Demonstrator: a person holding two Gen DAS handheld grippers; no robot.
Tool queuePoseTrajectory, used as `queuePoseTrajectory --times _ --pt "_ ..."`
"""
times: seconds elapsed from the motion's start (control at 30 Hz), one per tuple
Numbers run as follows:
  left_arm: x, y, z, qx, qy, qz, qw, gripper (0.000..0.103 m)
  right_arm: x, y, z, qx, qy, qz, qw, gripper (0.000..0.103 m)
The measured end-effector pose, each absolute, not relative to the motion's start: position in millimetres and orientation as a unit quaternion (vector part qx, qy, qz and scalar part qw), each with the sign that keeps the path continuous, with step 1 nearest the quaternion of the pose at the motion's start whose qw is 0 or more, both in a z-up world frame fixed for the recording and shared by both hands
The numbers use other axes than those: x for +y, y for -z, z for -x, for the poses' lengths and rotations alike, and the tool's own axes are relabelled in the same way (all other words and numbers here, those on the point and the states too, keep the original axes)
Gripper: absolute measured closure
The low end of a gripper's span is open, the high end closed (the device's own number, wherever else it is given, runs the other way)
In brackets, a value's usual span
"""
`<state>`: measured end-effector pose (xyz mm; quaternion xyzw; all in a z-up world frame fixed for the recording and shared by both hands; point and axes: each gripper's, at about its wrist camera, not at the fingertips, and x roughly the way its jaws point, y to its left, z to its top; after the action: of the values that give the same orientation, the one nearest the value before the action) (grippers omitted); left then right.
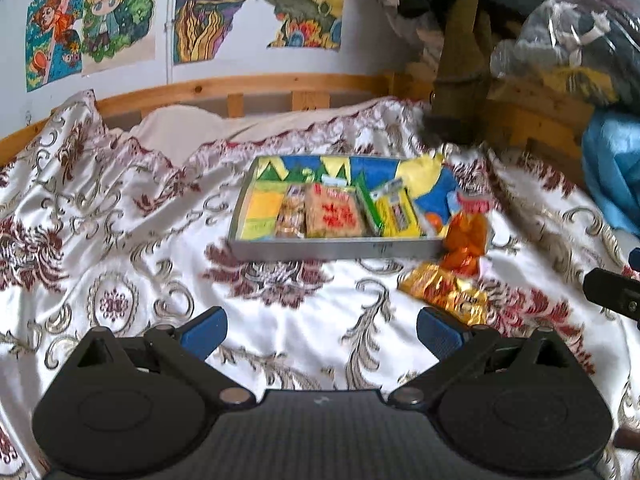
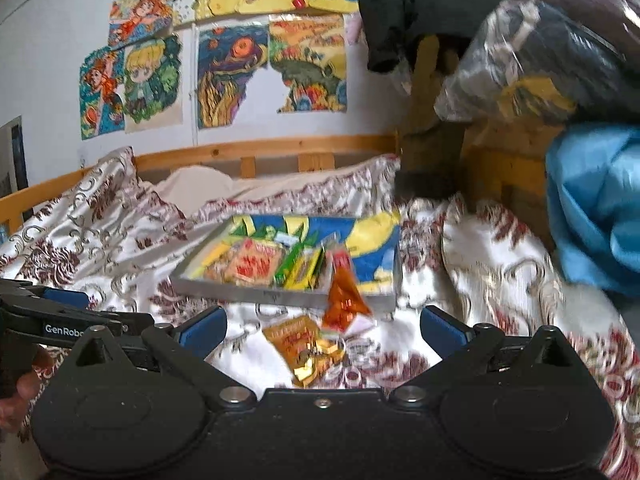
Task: Organize snacks
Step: 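Raise both tools away from the tin toward the two remaining packets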
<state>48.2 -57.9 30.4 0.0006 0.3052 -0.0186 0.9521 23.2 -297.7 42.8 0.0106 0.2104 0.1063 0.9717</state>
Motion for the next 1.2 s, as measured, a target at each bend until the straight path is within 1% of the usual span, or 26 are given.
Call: queuePoseTrajectory --times 0.57,1.2 --pt "-63.4 4.0 -50.2 0.369 0.021 -0.021 0.929 0.0 -298.5 -3.3 -22.6 0.29 -0.085 -0.018 0.953 0.001" --pt "-67.6 20.8 -58.3 0.398 0.032 -0.018 0.917 0.0 -308.8 3.4 -30.4 0.302 -0.069 -0.011 0.951 0.001"
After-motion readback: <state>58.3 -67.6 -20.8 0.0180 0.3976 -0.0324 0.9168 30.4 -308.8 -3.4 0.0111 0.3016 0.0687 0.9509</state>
